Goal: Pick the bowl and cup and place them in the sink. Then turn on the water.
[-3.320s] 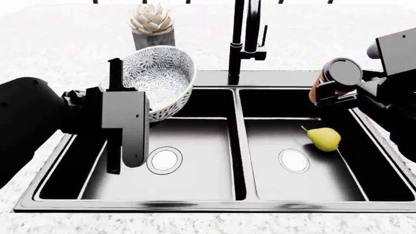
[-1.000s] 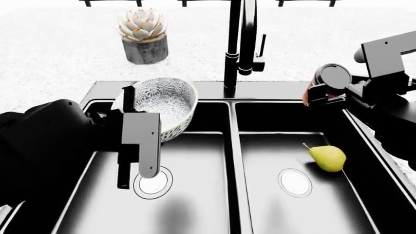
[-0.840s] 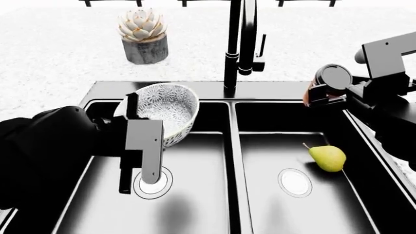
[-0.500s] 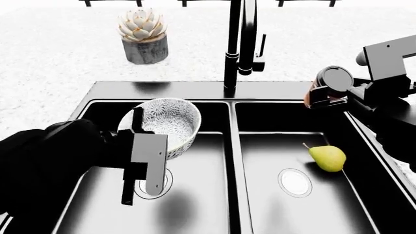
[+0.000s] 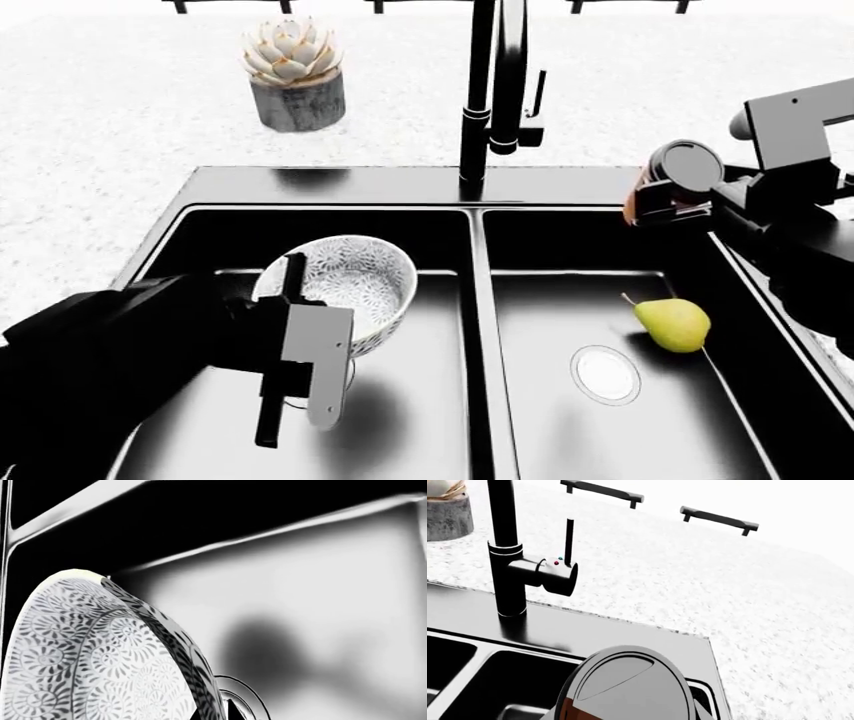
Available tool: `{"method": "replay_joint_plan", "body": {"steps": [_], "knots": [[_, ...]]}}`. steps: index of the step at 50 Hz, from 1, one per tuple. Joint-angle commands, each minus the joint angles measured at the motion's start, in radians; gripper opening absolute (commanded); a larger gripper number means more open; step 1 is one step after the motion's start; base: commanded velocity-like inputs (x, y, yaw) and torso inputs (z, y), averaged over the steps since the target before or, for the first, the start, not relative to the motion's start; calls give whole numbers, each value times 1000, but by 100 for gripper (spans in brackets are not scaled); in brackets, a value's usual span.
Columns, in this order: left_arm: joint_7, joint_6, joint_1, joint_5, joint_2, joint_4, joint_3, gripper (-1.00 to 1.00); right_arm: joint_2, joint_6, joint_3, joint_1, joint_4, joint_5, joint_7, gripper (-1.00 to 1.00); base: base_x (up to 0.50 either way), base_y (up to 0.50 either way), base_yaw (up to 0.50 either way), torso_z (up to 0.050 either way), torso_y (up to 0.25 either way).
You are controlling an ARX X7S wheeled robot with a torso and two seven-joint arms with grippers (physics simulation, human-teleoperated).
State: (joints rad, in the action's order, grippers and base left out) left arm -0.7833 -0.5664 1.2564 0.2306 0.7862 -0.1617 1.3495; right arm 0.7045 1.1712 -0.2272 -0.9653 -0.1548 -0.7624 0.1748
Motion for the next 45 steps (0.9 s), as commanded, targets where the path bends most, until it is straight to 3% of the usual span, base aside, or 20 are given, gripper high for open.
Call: {"method": "replay_joint_plan", "body": {"steps": [1,45], "knots": [[7,16,-16,-6,-9,12,8,-100,4,-6,6,0,-4,20,-7,-100,0,0,0,0,10],[16,48,-78,-8,-19,32,41,-100,12,-12,10,11,-4,10,1,-100,0,0,0,0,1]]}}
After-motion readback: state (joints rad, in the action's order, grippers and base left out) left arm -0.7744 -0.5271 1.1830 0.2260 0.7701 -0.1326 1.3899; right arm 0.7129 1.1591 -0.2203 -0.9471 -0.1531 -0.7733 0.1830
